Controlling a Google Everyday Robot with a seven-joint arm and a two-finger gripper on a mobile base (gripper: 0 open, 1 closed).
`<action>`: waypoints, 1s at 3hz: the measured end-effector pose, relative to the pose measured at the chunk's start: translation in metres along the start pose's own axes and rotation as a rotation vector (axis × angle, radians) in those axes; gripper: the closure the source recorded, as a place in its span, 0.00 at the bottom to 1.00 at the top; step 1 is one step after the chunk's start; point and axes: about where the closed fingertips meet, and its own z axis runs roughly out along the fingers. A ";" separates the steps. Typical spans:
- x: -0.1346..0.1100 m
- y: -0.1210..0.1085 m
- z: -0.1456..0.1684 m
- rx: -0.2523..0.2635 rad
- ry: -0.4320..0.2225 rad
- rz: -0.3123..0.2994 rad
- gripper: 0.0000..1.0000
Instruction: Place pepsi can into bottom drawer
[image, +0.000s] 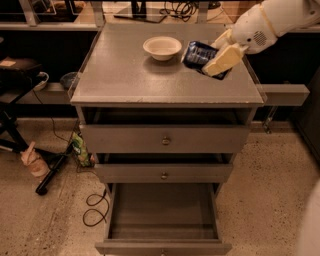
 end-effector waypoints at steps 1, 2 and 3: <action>-0.027 0.017 -0.031 0.169 0.026 -0.005 1.00; -0.056 0.052 -0.068 0.339 0.020 0.028 1.00; -0.059 0.076 -0.087 0.520 0.062 0.110 1.00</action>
Offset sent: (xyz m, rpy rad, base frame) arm -0.1130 0.0346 -0.0300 -0.0738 -0.1435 -0.5030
